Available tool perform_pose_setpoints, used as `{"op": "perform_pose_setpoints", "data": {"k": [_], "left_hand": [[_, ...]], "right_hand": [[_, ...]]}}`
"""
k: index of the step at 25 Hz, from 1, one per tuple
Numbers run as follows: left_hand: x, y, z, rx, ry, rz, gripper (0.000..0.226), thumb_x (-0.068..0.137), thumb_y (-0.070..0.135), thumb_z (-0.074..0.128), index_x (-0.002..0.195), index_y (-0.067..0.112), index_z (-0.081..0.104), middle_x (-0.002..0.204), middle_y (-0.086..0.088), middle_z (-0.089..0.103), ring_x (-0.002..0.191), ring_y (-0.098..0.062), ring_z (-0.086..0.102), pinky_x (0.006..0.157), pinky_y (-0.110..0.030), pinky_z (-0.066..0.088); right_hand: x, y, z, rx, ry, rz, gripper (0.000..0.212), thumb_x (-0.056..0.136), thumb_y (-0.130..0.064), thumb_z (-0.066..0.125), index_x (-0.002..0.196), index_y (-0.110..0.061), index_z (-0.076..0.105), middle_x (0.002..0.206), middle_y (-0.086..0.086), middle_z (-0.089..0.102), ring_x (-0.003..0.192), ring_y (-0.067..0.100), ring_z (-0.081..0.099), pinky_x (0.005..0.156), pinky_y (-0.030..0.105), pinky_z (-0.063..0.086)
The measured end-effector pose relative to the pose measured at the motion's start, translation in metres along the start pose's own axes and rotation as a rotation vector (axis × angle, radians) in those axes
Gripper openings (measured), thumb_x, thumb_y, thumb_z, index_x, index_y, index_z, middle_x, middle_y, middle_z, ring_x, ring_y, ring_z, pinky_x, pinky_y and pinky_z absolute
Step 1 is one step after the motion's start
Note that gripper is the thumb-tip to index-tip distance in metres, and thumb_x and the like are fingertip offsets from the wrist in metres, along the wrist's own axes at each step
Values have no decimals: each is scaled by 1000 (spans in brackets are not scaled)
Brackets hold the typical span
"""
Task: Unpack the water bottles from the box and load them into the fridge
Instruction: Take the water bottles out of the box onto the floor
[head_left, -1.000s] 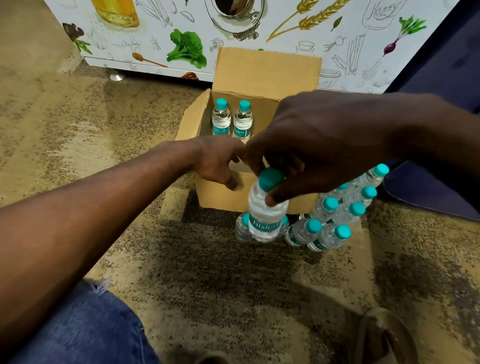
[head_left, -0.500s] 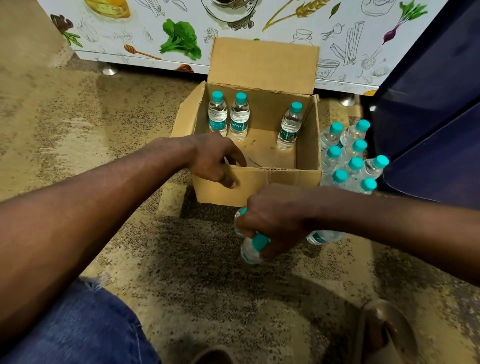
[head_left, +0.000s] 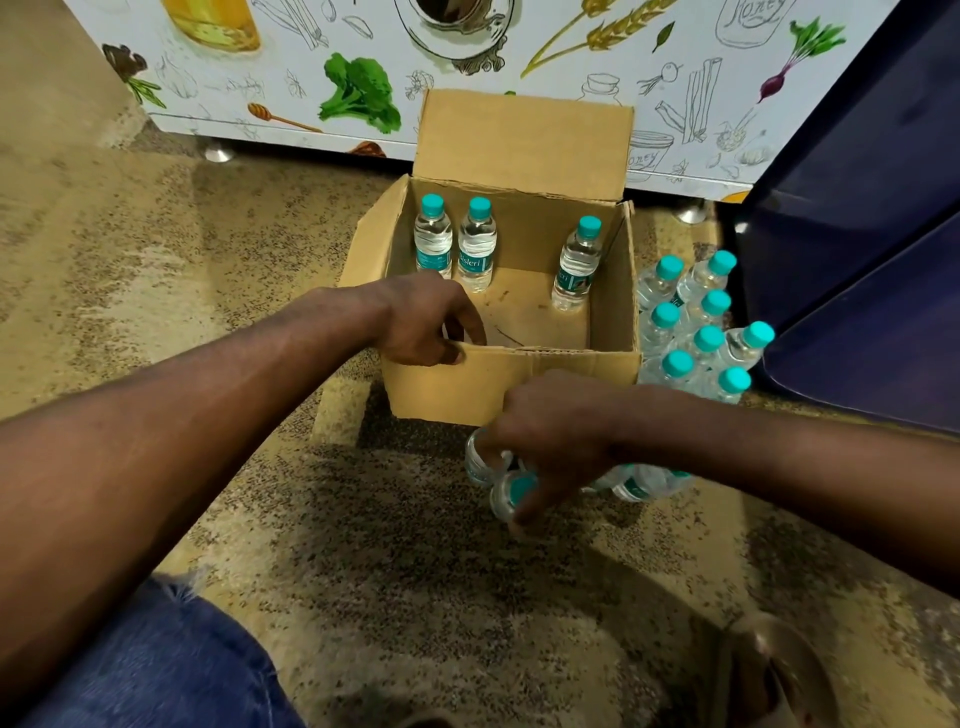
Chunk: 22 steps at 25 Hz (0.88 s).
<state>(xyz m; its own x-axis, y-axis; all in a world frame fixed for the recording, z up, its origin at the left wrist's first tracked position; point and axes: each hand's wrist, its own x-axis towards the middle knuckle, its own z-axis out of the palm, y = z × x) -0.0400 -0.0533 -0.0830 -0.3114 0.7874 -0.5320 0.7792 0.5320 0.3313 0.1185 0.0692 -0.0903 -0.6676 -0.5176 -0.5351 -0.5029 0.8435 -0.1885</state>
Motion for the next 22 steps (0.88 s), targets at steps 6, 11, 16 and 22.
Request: {"op": "perform_pose_setpoints", "data": {"k": [6,11,16,22], "left_hand": [[0,-8,0,-56,97,-29,34,90,17,72,121,27,65,116,7,68,102,-6,61,95,-28,51],[-4,-7,0,-72,117,-26,31,90,21,71,120,26,67,114,7,69,101,-7,62,92,-26,52],[-3,-4,0,-66,142,-21,33,90,27,72,122,25,67,111,6,69,97,-9,64,90,-27,53],[-5,-4,-2,-44,147,-16,35,91,28,71,125,23,65,115,4,69,100,-9,63,90,-26,52]], "right_hand": [[4,96,-45,66,507,433,38,91,-42,67,123,-24,58,104,-2,64,98,18,61,69,28,40],[11,173,-34,-138,336,798,68,88,-29,72,147,-19,39,137,18,51,124,37,48,94,47,49],[13,183,-11,-15,372,828,59,86,-9,72,139,-19,48,128,17,54,111,37,59,85,45,55],[14,182,-4,-94,387,761,49,87,-14,71,132,-20,54,120,10,63,102,29,63,78,39,55]]}}
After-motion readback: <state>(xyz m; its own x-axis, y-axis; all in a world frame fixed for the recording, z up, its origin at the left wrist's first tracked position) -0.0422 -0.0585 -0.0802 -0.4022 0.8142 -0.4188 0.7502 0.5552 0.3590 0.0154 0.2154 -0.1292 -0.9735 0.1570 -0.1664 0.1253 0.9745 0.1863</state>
